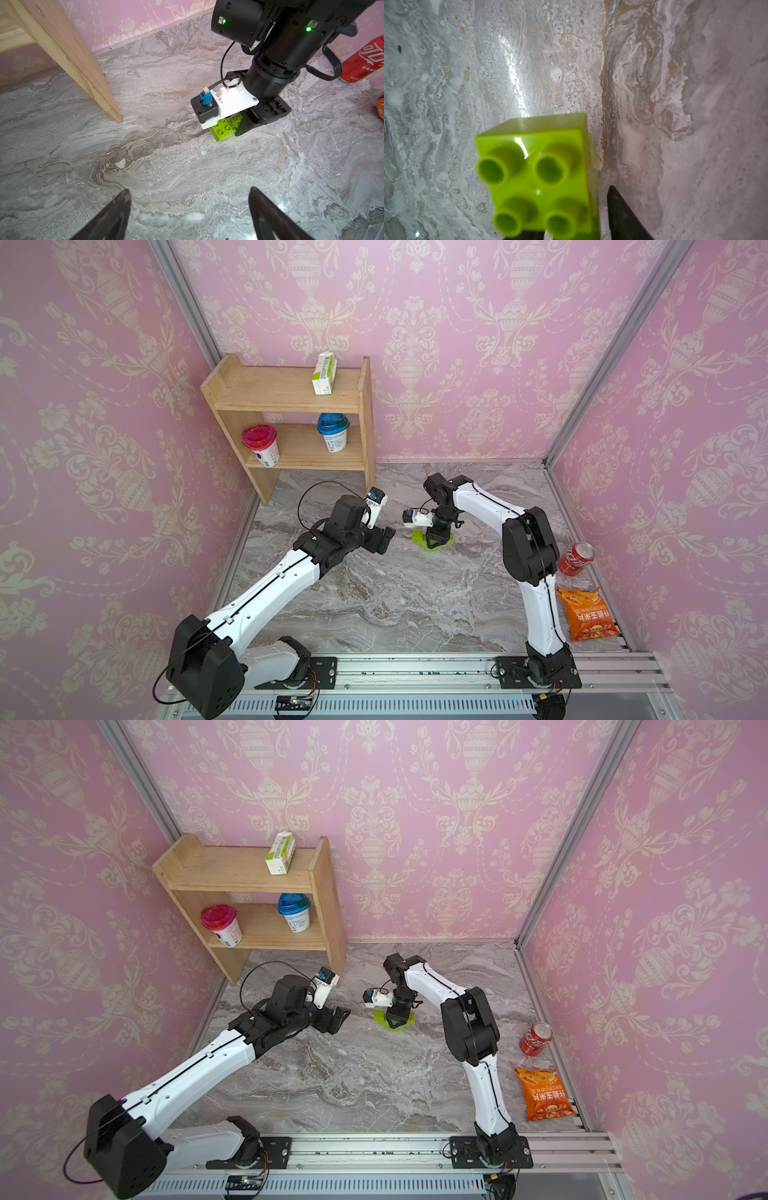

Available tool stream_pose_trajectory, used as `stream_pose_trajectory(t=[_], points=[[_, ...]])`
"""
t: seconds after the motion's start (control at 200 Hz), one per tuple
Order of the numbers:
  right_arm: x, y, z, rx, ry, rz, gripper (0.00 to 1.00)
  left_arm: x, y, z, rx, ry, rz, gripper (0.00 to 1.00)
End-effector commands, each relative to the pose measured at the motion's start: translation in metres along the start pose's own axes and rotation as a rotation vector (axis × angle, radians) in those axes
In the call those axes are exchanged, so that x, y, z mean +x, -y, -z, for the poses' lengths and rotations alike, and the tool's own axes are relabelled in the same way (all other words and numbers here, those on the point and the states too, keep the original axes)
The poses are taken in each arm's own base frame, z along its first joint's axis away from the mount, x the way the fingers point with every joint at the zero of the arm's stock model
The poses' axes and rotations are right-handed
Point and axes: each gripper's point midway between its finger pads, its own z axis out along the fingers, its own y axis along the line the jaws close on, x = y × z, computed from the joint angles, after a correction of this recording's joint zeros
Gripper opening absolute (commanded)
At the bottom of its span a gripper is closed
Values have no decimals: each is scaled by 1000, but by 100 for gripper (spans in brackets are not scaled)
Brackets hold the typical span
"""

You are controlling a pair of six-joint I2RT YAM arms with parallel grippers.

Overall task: Assemble the letter v with lego
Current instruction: Adjust the lego brick at the center of the board.

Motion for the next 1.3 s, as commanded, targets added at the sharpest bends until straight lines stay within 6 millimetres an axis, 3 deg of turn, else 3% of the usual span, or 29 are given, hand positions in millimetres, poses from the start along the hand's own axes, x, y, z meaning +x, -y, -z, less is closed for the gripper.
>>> stream_pose_trajectory(t=[0.0, 0.245, 0.41, 0.535, 0.756, 0.856, 1.296], points=[[1, -6, -4, -41, -10, -27, 47, 0, -7, 5, -26, 18, 13, 89], [-2, -7, 2, -38, 3, -27, 44, -2, -9, 8, -30, 25, 14, 89], [-6, -14, 11, -65, 23, -28, 27, -2, -9, 8, -28, 27, 17, 89], [-7, -25, 13, -106, 25, -35, 28, -2, -8, 10, -28, 32, 19, 89], [-27, -81, 13, -306, 76, 27, 29, 0, -7, 12, -20, 34, 28, 89], [-35, -97, 9, -357, 79, 57, 30, 2, -8, 12, -20, 30, 31, 89], [-42, -101, -16, -440, 26, 49, 31, 6, -10, 9, -22, 27, 40, 88]])
